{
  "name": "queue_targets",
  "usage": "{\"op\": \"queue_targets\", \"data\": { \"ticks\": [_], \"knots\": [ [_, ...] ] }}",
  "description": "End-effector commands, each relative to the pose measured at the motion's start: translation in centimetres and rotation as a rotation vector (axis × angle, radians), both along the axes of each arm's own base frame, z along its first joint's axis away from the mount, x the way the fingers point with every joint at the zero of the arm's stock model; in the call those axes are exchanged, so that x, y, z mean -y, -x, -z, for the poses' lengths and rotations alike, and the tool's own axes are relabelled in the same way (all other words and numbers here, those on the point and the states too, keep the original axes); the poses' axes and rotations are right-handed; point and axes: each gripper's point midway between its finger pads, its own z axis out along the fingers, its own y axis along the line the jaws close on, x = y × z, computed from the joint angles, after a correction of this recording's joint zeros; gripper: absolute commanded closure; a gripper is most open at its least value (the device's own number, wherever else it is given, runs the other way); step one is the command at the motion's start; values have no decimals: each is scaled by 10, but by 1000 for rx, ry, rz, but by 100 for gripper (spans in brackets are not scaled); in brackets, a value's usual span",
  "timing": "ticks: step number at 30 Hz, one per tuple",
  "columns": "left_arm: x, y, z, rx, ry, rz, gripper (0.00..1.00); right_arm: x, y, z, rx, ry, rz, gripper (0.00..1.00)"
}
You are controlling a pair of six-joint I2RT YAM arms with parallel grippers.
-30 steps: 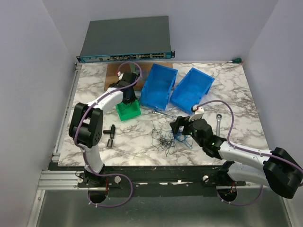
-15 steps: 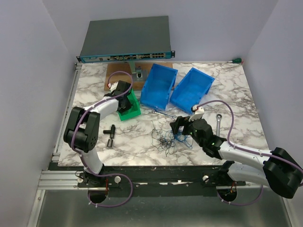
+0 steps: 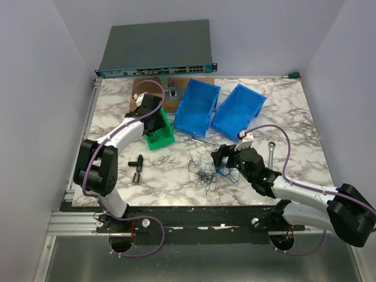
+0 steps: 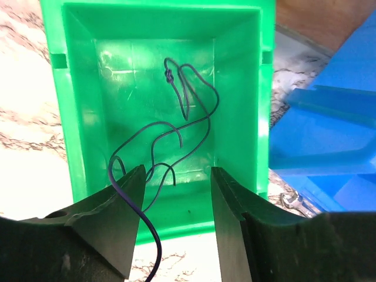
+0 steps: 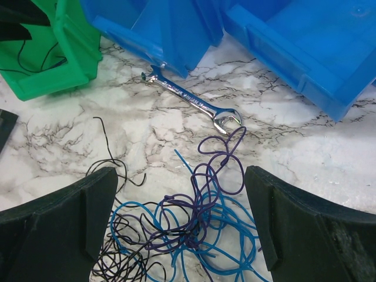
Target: Untangle the cables
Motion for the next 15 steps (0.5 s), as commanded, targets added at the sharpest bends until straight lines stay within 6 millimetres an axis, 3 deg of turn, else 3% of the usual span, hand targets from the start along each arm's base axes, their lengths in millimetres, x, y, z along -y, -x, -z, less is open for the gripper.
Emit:
{"op": "queue_targets", "data": {
  "ticks": [1,10,15],
  "knots": [
    [-13,-4,-38,66,-68,19,48,-1,-1,-4,18,-16,0,2],
    [-27,-9,-47,78,-241,73,24,-1,0,-4,20,-17,-5,2],
    [-25,-8,-49,34,-259,87,24,-2,0,-4,20,-17,-9,2]
  ]
}}
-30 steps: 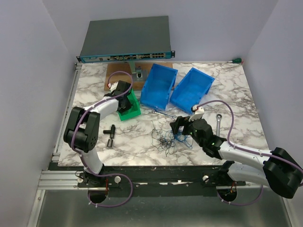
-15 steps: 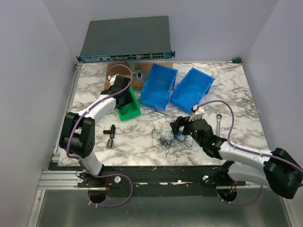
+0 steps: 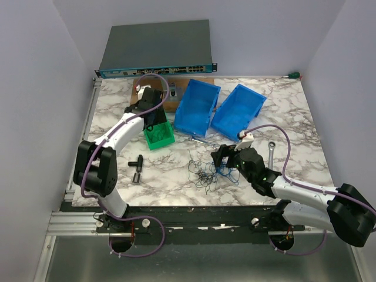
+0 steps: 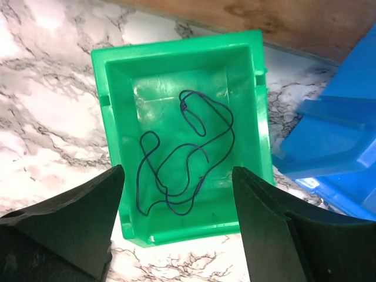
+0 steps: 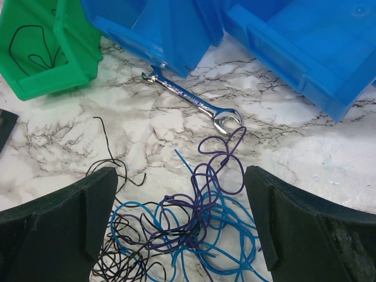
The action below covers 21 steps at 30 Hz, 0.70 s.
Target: Untangle the cables
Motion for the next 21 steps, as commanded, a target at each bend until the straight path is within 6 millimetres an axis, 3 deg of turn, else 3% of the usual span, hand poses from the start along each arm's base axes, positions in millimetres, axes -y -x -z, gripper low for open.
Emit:
{"op": "queue_targets", "data": {
  "ticks": [1,7,9,15,21],
  "knots": [
    [-5,0,-14,1,-62,13,24,-2,0,-3,19,-15,-10,2],
    [12,23,-37,73,37,97,25,-2,0,-3,18,-12,-9,2],
    [31,38,-44,109,74,203,23,-2,0,-3,16,-10,-8,2],
    [79,91,-52,255,236,420,3,0,0,-2,13,-4,4,2],
    [129,137,-51,401,377,595,1,6,-2,-5,30,-4,31,0]
  ]
}}
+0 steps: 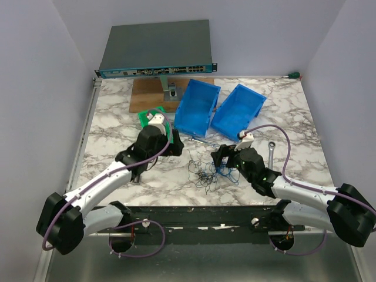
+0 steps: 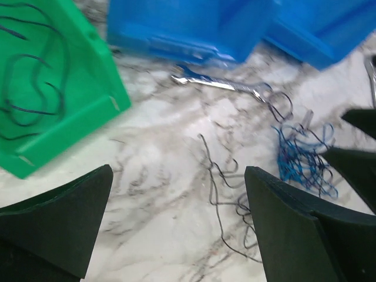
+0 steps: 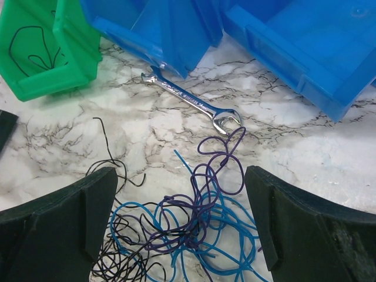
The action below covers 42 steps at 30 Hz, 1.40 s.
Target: Untangle the cables
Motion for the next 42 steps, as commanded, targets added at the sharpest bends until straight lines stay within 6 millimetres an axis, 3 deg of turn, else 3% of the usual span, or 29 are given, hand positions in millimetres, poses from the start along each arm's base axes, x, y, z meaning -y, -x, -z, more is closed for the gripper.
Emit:
{"op": "queue_targets", "data": {
  "ticks": [1,5,12,17,23,27,34,37,42],
  "knots": [
    [48,22,-20,165,139,170,1,7,-3,-5,30,-3,38,0],
    [55,30,-22,213,129,224,2,12,-4,-7,43,-3,63,0],
    [51,14,-49,297,147,152,1,18,-7,-15,83,-16,94,0],
    [22,11,-23,352,169,6,1,16,-10,-14,88,-29,102,0],
    [64,31,-20,326,202,270,1,0,-8,-15,65,-58,41,0],
    [77,40,1,232,161,349,2,10,-10,-18,94,-39,78,0],
    [104,73,24,151,120,558,4,43,-15,-17,101,3,241,0],
    [118,79,24,135,107,620,5,46,-16,-17,100,15,257,0],
    [132,80,42,40,62,674,17,47,-15,-18,103,12,255,0]
  ]
}}
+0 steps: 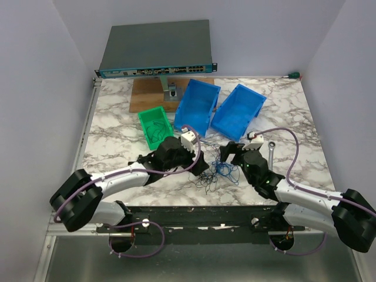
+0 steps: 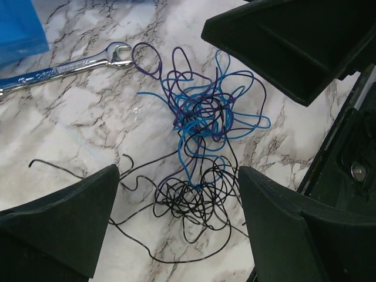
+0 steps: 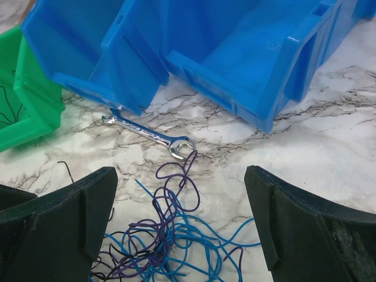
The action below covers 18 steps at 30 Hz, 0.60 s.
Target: Untangle the cables
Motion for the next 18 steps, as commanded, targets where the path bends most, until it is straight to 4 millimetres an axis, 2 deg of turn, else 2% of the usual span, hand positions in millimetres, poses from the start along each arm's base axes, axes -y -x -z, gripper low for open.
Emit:
{"op": "queue_targets", "data": {
  "ticks": [1,6,9,10,14,17,18],
  "knots": [
    [17,6,9,-58,-47,97,18,10,-1,-4,12,8,50,0],
    [25,7,22,-125,-87,115,25,11,0,-3,5,13,55,0],
    [25,3,39,-182,-156,103,26,9,1,0,-2,16,37,0],
    [27,5,43,-200,-166,115,29,7,2,0,-6,15,24,0],
    [40,7,46,-245,-172,175,62,-5,4,4,-17,19,-38,1],
    [38,5,41,-227,-168,167,94,-12,5,6,-28,27,-77,2],
    [36,4,38,-208,-164,150,100,-13,6,6,-31,26,-86,2]
  ]
}}
